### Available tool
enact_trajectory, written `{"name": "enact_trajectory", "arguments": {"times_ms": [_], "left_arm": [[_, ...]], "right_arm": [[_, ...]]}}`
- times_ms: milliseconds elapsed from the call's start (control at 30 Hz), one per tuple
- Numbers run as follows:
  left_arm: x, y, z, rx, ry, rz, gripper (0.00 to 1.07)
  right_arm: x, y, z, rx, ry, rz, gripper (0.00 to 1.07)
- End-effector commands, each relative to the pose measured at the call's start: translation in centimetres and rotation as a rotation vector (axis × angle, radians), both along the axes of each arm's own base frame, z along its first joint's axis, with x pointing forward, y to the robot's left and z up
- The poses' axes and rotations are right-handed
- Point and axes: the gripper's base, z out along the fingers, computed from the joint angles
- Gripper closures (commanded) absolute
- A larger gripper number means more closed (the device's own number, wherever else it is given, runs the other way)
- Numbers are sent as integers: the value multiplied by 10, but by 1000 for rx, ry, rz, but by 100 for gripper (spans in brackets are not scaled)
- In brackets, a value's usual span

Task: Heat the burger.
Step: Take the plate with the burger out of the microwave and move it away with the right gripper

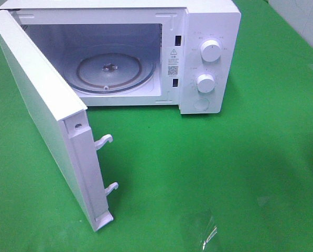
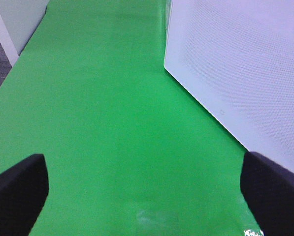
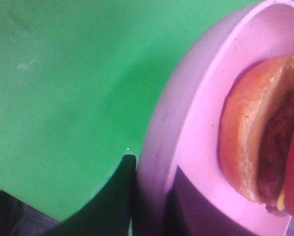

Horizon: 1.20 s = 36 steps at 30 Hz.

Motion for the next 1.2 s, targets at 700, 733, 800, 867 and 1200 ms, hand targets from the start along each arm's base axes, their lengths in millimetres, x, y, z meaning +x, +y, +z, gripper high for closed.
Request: {"name": "enact_trajectory", "arguments": {"times_ms": [700,733,800,867,1200], "left_arm": [[-2,0,1,-3,-31,-6,8],[-2,0,1,-3,-31,-6,8],[-2,0,1,-3,-31,-6,8],[-2,0,1,-3,-31,-6,8],[-2,0,1,-3,-31,-6,8]], "right_arm": [[49,26,2,-15,-29,-423,107],[49,26,2,-15,-29,-423,107],[51,29,-4,4,-23,-471,107],[51,30,-6,9,-15,-484,107],[63,39,-32,-44,33,-535,105]]}}
